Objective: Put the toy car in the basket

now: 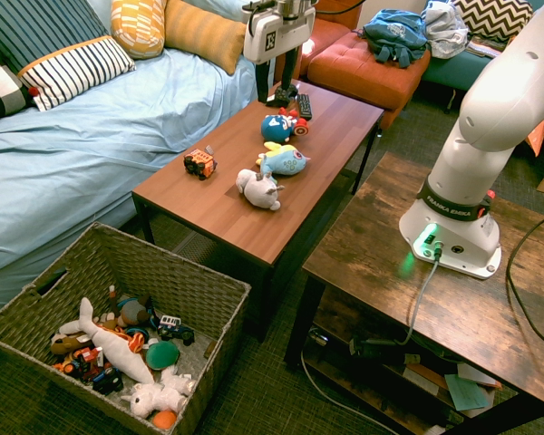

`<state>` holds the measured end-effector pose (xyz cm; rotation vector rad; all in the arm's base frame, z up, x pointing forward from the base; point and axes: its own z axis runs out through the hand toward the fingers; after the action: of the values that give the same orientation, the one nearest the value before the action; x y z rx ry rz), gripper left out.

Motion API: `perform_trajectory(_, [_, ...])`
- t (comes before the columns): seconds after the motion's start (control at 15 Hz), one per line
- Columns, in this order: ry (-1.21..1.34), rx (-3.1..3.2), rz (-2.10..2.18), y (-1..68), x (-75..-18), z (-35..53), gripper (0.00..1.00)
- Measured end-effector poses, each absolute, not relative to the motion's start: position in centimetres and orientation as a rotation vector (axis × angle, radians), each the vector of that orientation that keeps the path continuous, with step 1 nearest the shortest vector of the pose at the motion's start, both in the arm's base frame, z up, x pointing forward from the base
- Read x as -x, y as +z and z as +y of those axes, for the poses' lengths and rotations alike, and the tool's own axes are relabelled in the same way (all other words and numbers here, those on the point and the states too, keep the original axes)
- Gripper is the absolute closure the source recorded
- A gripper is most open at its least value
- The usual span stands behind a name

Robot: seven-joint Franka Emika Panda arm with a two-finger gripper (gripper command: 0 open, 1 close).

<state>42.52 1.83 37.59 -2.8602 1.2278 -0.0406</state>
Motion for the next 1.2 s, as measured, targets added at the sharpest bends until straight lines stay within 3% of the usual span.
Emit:
perform_trajectory(0.27, [-0.084, 2.857, 1.213, 38.5, -44.0, 2.1, 0.00])
perform_trajectory(0.6, [-0.103, 2.889, 1.153, 39.0, -52.5, 3.3, 0.00])
perform_trajectory(1.2, [0.113, 3.034, 1.151, 21.6, -61.4, 12.2, 0.00])
